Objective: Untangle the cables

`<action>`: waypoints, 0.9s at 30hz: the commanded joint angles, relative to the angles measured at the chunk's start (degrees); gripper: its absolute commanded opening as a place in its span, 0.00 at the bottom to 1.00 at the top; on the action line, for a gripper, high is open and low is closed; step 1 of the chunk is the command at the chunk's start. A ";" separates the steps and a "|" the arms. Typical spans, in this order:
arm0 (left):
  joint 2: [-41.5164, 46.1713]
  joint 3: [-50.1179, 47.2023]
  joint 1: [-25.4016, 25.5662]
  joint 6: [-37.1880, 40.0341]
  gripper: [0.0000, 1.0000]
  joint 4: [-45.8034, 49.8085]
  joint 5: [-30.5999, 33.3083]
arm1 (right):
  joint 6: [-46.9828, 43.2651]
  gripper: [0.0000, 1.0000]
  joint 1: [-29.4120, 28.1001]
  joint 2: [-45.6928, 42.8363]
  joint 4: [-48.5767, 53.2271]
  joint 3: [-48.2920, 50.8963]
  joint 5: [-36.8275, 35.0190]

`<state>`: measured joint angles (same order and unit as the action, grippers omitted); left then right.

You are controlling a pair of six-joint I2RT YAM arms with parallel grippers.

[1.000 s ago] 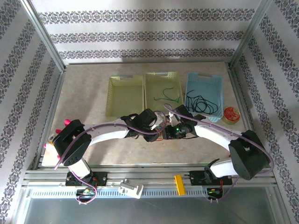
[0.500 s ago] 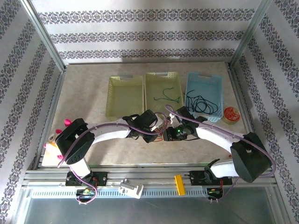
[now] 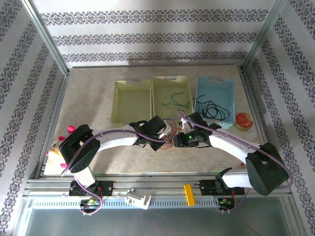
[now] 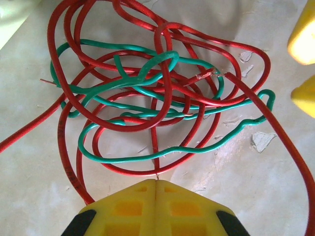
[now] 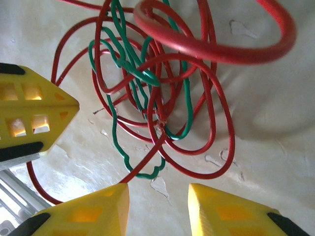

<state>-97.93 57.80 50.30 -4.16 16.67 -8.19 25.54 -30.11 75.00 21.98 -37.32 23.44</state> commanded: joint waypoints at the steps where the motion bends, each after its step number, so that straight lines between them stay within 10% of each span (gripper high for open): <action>1: 0.35 0.17 1.20 -1.02 0.00 0.56 -0.26 | 0.66 0.38 0.19 1.17 -2.80 -0.93 0.88; 27: -1.19 -2.06 1.20 -1.09 0.00 0.87 2.01 | 0.43 0.36 -0.38 3.19 -1.63 -0.62 3.54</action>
<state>-98.06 56.71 50.30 -4.75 16.69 -7.25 25.56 -30.15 76.95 20.80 -37.82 24.93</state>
